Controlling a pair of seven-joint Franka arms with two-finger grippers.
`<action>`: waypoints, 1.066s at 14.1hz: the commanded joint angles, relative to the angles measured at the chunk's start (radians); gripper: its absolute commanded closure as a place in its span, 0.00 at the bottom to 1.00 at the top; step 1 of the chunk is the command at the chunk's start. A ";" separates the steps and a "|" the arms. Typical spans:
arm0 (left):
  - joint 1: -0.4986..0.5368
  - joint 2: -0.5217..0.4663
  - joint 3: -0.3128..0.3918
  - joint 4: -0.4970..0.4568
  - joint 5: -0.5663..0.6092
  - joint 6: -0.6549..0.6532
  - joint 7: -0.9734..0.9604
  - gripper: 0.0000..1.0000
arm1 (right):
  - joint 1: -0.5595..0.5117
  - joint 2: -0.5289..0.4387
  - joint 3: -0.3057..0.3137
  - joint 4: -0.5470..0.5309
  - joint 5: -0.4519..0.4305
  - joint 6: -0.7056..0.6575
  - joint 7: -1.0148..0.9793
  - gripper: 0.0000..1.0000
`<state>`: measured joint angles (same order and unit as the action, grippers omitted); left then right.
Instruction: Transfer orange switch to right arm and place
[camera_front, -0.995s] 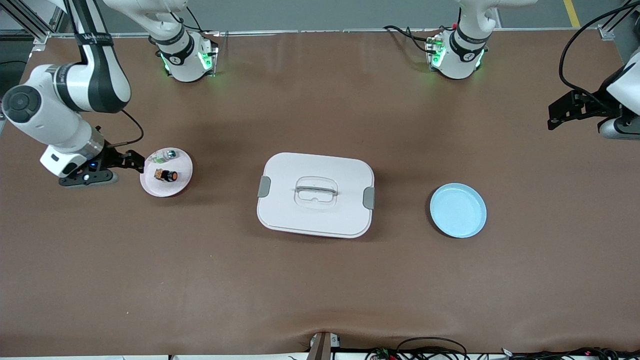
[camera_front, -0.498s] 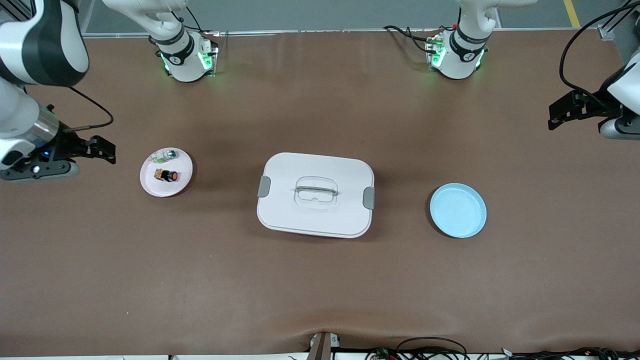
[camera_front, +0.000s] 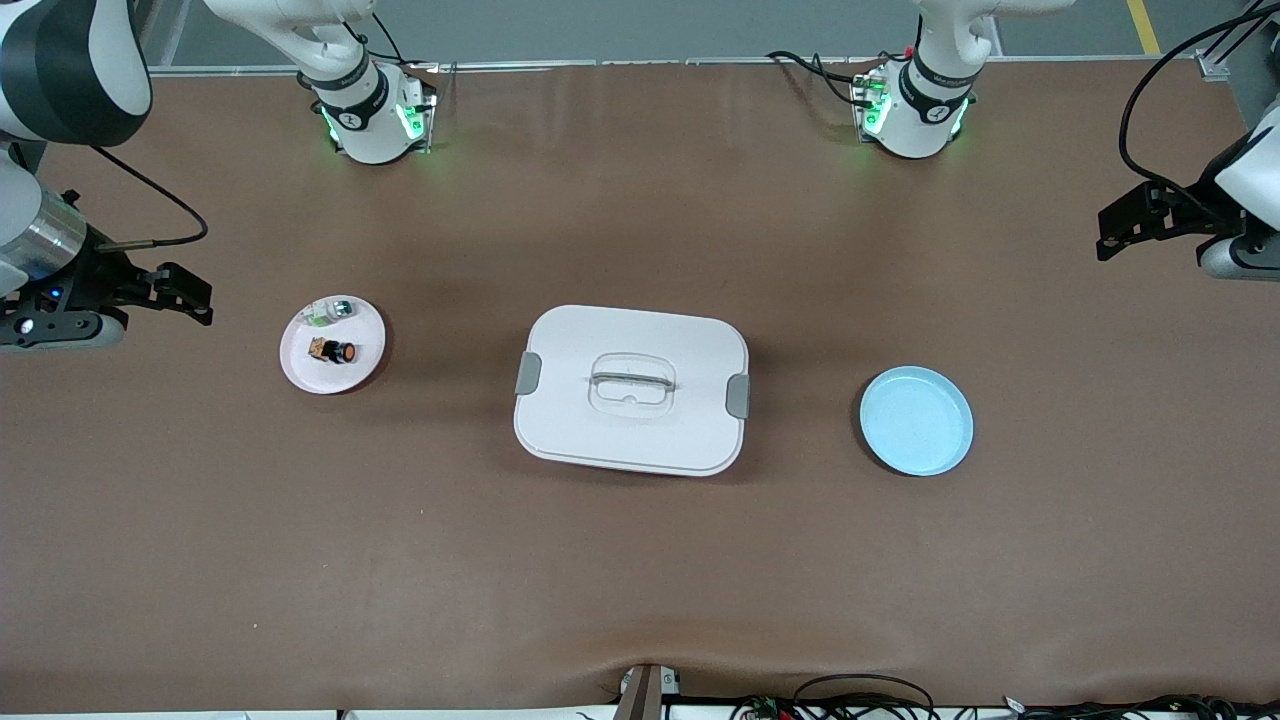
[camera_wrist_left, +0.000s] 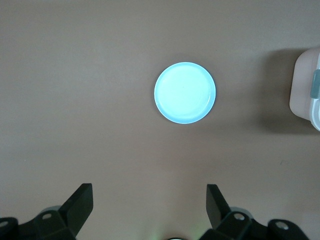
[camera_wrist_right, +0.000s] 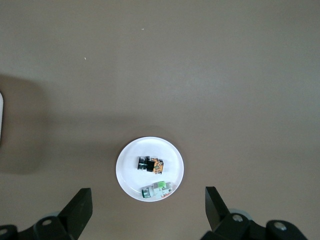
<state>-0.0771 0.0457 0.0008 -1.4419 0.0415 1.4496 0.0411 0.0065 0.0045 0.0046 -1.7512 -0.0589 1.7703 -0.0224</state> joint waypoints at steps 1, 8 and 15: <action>-0.004 -0.001 0.008 0.012 0.003 -0.006 0.017 0.00 | 0.012 0.012 0.000 0.035 0.001 -0.025 0.058 0.00; -0.019 -0.001 -0.001 0.018 -0.015 -0.017 0.008 0.00 | -0.060 0.015 0.040 0.078 0.026 -0.026 0.056 0.00; -0.003 -0.009 -0.010 0.018 -0.054 -0.020 -0.017 0.00 | -0.188 0.012 0.149 0.120 0.094 -0.046 0.048 0.00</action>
<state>-0.0868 0.0447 -0.0119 -1.4342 0.0021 1.4492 0.0317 -0.1499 0.0062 0.1311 -1.6715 -0.0081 1.7498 0.0182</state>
